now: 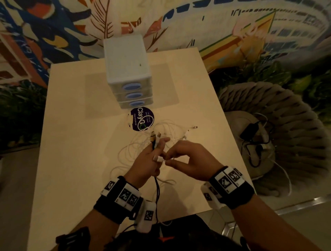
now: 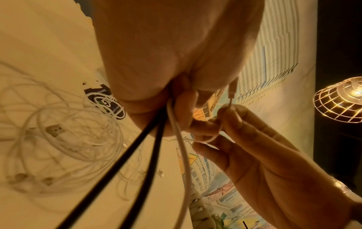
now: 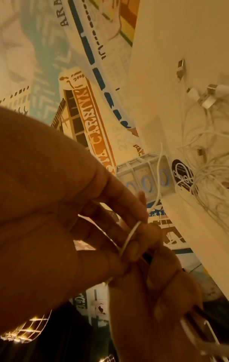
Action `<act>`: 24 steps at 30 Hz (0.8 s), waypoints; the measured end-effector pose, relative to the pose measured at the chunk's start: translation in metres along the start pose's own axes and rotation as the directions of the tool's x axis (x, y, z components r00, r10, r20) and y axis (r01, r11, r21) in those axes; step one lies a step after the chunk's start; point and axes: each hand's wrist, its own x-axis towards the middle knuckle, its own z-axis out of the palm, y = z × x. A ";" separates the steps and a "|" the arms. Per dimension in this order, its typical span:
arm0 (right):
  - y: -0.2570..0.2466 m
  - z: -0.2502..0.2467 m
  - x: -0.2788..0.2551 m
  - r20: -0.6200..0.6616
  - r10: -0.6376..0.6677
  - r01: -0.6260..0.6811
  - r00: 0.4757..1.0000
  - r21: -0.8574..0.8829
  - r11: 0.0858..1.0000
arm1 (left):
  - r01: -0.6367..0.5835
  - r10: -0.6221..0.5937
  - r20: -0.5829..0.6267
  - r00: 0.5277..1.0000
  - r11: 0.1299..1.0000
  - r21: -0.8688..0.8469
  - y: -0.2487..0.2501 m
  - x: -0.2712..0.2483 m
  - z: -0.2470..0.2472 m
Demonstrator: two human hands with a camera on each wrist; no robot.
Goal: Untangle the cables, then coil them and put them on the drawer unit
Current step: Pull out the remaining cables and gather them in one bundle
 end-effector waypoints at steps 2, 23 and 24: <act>0.004 0.003 -0.004 0.013 -0.020 0.020 1.000 0.004 1.000 | 0.038 -0.038 -0.009 0.999 0.997 0.070 -0.003 0.000 -0.004; 0.068 -0.022 0.053 -0.258 0.337 -0.340 0.905 0.034 0.940 | -0.074 -0.010 0.204 0.979 0.915 0.398 0.005 -0.013 -0.021; 0.070 -0.024 0.064 -0.192 0.340 -0.349 0.921 -0.016 0.937 | -0.098 -0.005 0.243 0.970 0.905 0.413 0.006 -0.016 -0.023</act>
